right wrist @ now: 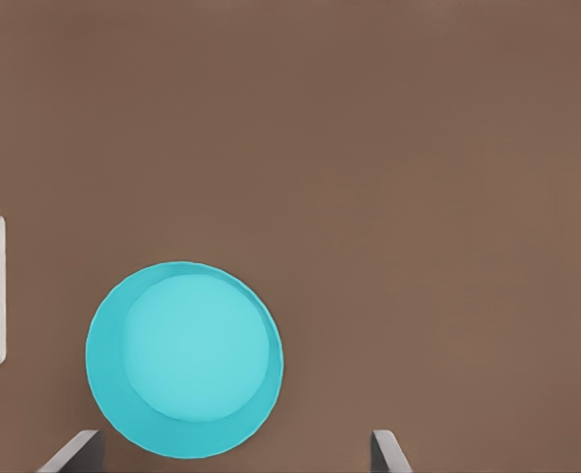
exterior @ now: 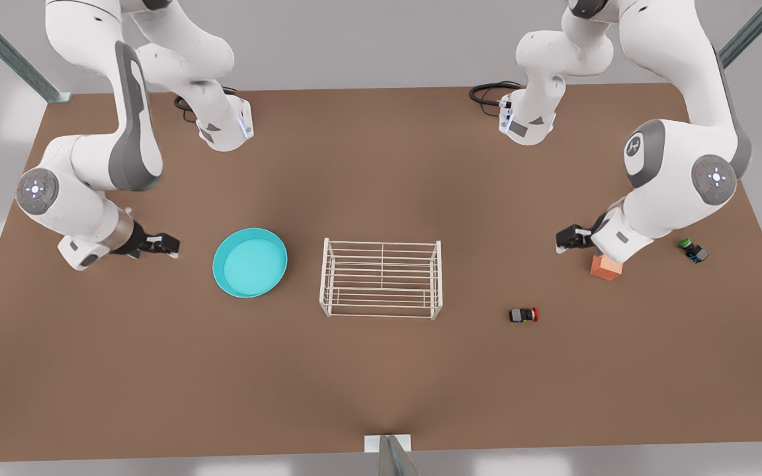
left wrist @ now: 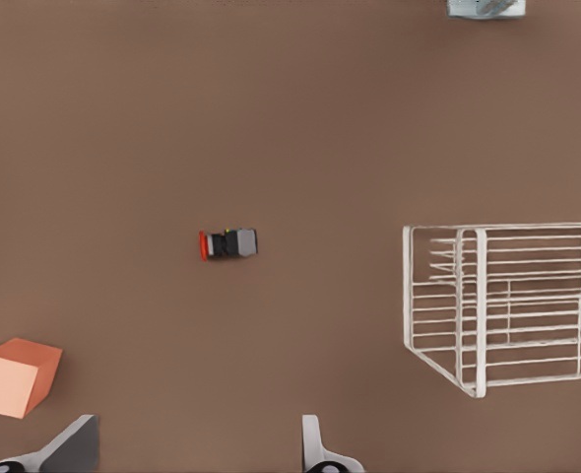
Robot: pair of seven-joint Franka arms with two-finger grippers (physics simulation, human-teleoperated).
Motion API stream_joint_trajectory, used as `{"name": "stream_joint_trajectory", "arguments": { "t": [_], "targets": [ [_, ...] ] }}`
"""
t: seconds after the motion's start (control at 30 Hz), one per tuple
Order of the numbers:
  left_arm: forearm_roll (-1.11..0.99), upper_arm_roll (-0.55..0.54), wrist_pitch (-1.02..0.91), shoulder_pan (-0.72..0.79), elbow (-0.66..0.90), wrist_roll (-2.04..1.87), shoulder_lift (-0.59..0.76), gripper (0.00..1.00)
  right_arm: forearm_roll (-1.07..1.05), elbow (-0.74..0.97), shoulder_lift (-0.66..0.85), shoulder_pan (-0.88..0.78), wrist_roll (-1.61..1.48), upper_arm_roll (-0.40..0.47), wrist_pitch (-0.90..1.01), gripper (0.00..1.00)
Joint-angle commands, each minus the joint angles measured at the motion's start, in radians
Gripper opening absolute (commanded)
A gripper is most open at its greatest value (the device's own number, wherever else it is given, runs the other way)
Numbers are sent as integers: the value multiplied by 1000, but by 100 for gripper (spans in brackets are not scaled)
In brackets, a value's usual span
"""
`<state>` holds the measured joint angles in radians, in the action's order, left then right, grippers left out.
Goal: Place the plate on the shelf with right arm and place the red button switch in the plate with left arm
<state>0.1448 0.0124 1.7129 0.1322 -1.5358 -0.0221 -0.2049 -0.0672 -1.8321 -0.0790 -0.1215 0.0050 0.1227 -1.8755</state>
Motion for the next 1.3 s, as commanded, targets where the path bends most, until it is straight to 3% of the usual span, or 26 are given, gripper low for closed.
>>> {"name": "stream_joint_trajectory", "arguments": {
  "t": [0.0,0.23,0.33,0.53,1.0,1.27],
  "targets": [
    [1,0,74,0,0,51,1,100,0,-3,7,19,-63,11,-103,100],
    [-50,3,7,-2,11,48,-11,100,-151,-27,-156,11,-79,0,-137,100],
    [-67,1,-12,3,3,48,-8,100,-190,-142,-148,8,-134,-22,-255,100],
    [-68,0,-12,3,3,47,-10,100,-235,-262,-142,10,-204,-23,-301,99],
    [-68,0,-16,3,2,47,-10,100,-382,-257,-349,34,-241,-23,-370,98],
    [-68,0,-15,3,3,47,-10,100,-387,-260,-401,34,-338,-23,-370,87]
  ]
}}
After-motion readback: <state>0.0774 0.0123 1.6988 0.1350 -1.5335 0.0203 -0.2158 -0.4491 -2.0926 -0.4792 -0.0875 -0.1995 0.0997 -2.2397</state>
